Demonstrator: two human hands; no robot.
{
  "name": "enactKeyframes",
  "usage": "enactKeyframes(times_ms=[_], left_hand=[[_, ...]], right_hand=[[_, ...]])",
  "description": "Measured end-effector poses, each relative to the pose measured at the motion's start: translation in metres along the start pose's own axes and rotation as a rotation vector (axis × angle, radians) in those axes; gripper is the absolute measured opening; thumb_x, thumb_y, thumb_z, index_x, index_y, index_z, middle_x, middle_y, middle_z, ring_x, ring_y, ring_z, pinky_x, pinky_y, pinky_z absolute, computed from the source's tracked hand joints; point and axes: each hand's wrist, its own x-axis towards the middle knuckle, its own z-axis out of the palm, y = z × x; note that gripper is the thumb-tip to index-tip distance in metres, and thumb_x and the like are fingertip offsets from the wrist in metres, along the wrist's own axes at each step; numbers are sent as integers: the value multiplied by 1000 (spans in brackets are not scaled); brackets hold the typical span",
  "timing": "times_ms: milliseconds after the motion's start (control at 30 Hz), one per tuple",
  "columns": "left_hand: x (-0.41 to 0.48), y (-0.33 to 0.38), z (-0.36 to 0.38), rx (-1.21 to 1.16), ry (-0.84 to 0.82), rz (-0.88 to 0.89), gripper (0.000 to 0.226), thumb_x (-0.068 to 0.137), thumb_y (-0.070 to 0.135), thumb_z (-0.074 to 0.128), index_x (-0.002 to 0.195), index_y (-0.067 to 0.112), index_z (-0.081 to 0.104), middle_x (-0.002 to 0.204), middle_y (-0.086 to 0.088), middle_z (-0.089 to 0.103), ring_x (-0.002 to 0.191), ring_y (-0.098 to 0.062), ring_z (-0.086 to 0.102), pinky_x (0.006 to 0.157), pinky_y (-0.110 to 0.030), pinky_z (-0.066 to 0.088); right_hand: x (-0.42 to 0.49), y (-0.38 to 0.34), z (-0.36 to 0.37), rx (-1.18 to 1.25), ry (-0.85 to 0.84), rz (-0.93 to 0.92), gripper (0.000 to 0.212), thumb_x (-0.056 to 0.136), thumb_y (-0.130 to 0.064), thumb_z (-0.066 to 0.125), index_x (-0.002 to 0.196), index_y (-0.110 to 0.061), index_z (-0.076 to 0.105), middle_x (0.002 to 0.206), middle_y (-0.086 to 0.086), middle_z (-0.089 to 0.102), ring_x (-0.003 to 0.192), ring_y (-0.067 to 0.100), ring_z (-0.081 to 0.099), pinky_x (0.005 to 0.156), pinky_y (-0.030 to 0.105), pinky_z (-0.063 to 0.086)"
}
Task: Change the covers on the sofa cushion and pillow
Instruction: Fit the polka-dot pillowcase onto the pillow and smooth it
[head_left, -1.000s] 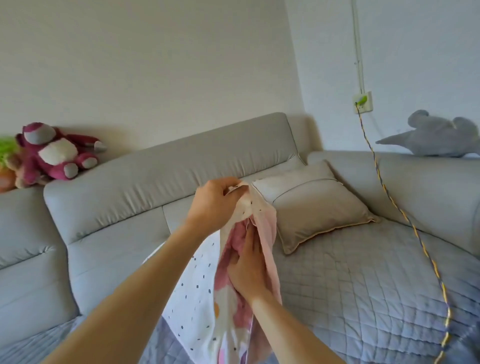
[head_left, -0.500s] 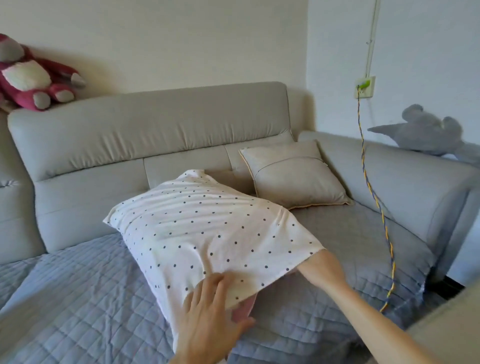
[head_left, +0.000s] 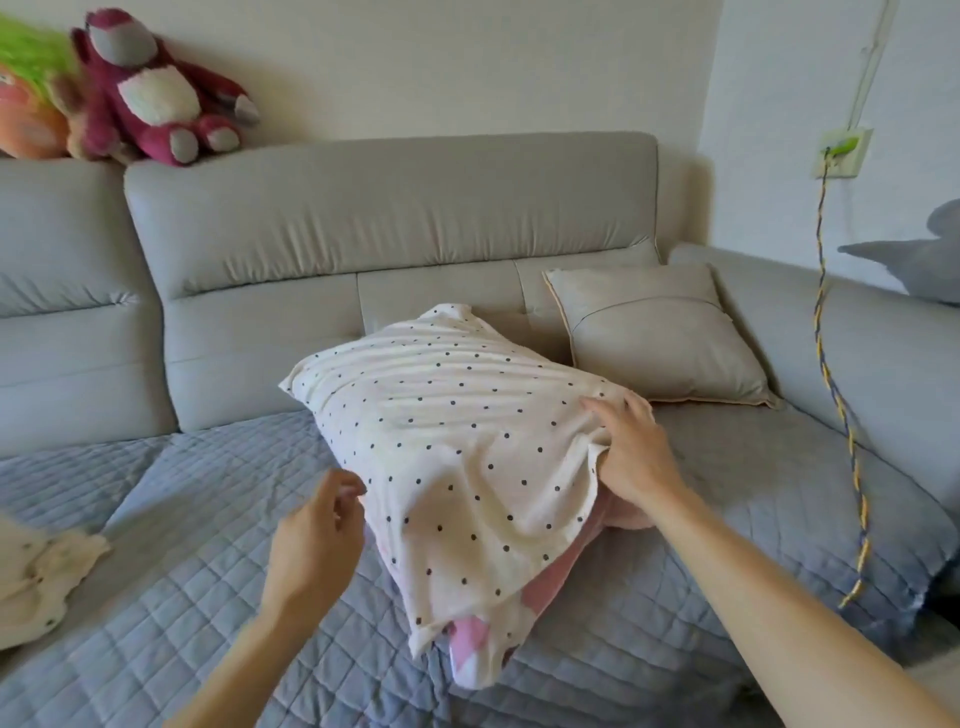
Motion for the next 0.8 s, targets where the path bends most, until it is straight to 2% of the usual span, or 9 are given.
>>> enactKeyframes(times_ms=[67, 133, 200, 267, 400, 533, 633, 700, 800], left_hand=[[11, 4, -22, -3, -23, -11, 15, 96, 24, 54, 106, 34, 48, 74, 9, 67, 61, -11, 62, 58, -34, 52], [4, 4, -31, 37, -161, -13, 24, 92, 43, 60, 111, 38, 46, 85, 16, 66, 73, -2, 63, 66, -33, 56], [-17, 3, -22, 107, -348, 20, 45, 81, 69, 57, 117, 46, 42, 99, 23, 62, 86, 2, 61, 77, -32, 56], [-40, 6, -1, 121, -489, 48, 70, 68, 85, 54, 127, 54, 32, 117, 23, 50, 94, -2, 59, 80, -31, 54], [-78, 20, 59, 58, -526, 36, 101, 65, 67, 75, 138, 53, 6, 122, 13, 15, 93, -14, 59, 69, -29, 49], [-72, 15, 84, -61, -348, 20, 72, 84, 26, 73, 134, 42, 25, 128, 1, 29, 87, -21, 61, 71, -39, 56], [-40, 10, 68, -162, -328, -27, 56, 86, 25, 71, 132, 38, 42, 119, 1, 42, 91, -23, 60, 71, -33, 52], [-15, 14, 43, -152, -326, 12, 55, 84, 27, 75, 133, 32, 50, 110, 3, 48, 93, -20, 58, 73, -27, 45], [23, 32, -14, -111, -296, 76, 55, 77, 29, 81, 127, 32, 59, 103, 5, 58, 88, -15, 60, 72, -26, 45]], right_hand=[[11, -14, 2, 5, 71, 34, 47, 89, -22, 45, 135, -30, 53, 146, 5, 39, 139, 28, 32, 107, 44, 37], [16, -22, -1, 137, 96, 122, 50, 85, -38, 34, 122, -23, 64, 135, 4, 54, 132, 27, 42, 103, 44, 41], [19, -26, -7, 321, 122, 216, 55, 75, -38, 33, 109, -18, 72, 125, 6, 65, 119, 31, 55, 96, 43, 47], [16, -24, -12, 429, 139, 284, 43, 79, -28, 41, 99, -10, 74, 116, 12, 69, 106, 37, 60, 85, 40, 48], [0, -15, -18, 295, 121, 263, 34, 89, -14, 46, 107, -14, 74, 120, 12, 68, 108, 35, 58, 87, 40, 47], [-34, -12, -11, -15, 17, 103, 44, 86, -26, 51, 128, -23, 62, 138, 3, 55, 128, 28, 48, 108, 43, 37], [-78, -16, 7, -226, 125, -187, 66, 79, -43, 68, 138, -19, 48, 143, 5, 47, 135, 30, 38, 110, 47, 35], [-103, -26, 22, -277, 149, -455, 82, 78, -55, 68, 147, -20, 40, 152, 7, 35, 143, 32, 28, 112, 50, 34], [-99, -61, 29, -314, 177, -771, 77, 85, -61, 60, 152, -35, 33, 162, 7, 23, 148, 34, 21, 112, 58, 31]])
